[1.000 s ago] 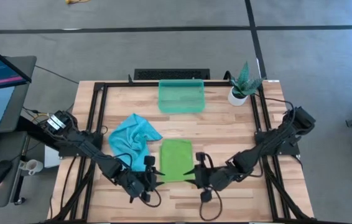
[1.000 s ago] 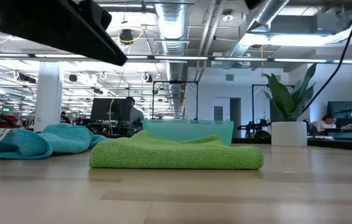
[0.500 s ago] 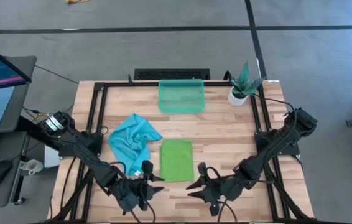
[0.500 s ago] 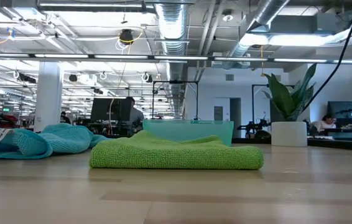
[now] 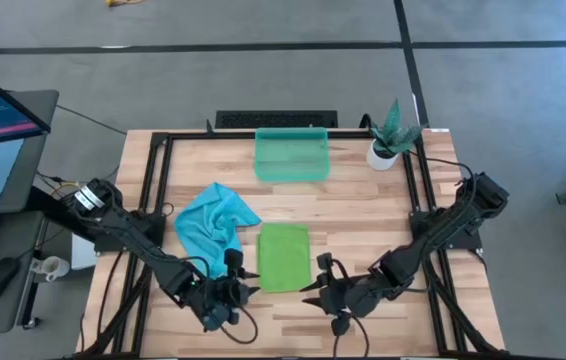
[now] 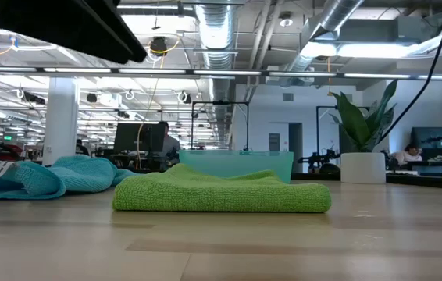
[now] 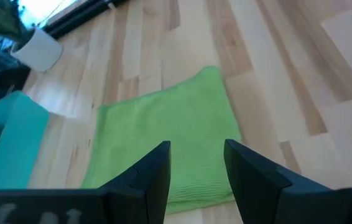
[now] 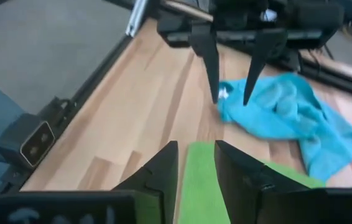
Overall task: Roll microfiber towels into tight, uniform cylinder then place into a basket
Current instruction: Roll the green microfiber cloth
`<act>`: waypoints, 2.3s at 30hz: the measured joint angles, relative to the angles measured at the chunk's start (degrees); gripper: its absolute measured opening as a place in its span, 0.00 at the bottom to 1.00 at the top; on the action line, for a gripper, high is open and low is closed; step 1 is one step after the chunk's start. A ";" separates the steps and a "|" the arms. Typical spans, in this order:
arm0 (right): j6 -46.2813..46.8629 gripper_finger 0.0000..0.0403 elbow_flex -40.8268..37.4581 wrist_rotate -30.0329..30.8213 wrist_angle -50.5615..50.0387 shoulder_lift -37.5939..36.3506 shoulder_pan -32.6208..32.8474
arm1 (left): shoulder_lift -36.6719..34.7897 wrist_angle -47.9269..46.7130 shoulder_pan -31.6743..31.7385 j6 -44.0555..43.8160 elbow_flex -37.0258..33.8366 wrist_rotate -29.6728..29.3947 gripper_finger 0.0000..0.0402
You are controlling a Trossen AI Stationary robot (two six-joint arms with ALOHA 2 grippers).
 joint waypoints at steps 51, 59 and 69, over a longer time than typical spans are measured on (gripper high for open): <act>14.80 0.49 -6.10 -4.50 2.04 16.85 -6.79 | 16.74 3.64 5.13 -14.79 0.85 10.18 0.53; 18.34 0.40 -6.05 -5.68 1.57 16.83 -6.86 | 16.81 3.45 5.17 -27.52 0.76 10.25 0.53; 19.54 0.17 -6.05 -8.92 1.52 16.72 -6.92 | 16.87 3.81 5.44 -31.39 0.74 11.38 0.28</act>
